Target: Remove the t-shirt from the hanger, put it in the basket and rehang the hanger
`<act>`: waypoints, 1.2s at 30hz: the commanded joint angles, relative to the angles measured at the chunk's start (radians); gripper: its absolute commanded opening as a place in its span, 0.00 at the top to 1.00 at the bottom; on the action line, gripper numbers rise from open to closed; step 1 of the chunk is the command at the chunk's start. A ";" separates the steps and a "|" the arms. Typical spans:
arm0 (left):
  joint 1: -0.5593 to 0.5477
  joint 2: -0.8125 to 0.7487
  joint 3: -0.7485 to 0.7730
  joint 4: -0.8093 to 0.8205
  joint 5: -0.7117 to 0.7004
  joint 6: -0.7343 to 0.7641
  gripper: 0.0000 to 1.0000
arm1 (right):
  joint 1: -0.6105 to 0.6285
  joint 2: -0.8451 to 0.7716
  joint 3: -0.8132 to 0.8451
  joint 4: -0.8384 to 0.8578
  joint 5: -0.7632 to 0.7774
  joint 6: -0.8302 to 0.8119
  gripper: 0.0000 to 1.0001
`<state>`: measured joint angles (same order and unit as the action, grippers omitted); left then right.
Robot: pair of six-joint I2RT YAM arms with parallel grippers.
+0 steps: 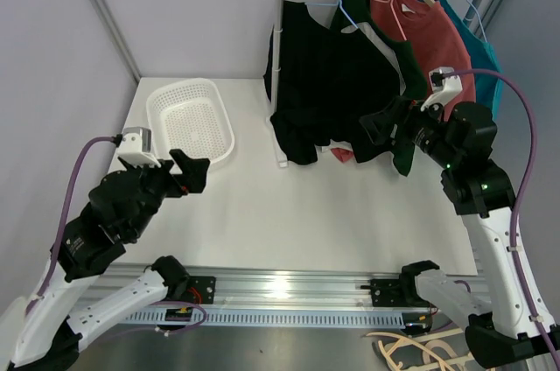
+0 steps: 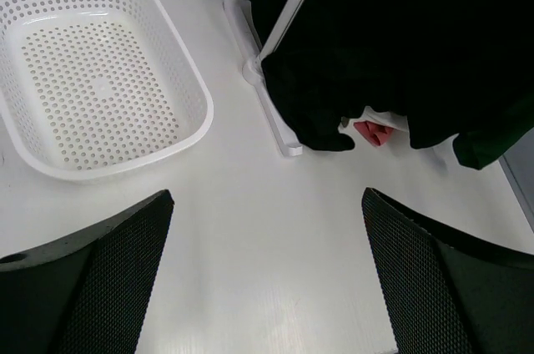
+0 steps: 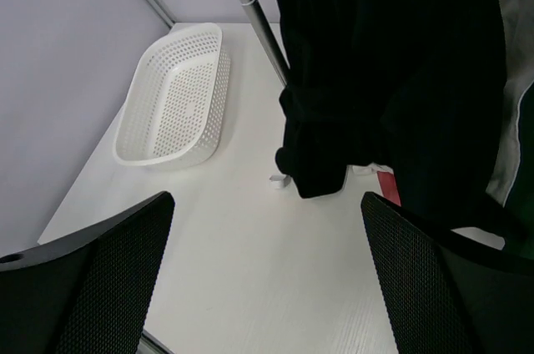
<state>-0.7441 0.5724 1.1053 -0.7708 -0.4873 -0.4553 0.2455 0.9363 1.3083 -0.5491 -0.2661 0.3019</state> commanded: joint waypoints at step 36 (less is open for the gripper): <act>-0.001 0.125 -0.116 0.235 0.101 0.015 0.01 | -0.084 1.095 1.194 0.130 -0.321 -0.386 0.22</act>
<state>-0.7441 0.6823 0.9558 -0.5911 -0.4049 -0.4610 0.1711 2.0109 2.4252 -0.4225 -0.5404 -0.0879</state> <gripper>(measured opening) 0.994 0.790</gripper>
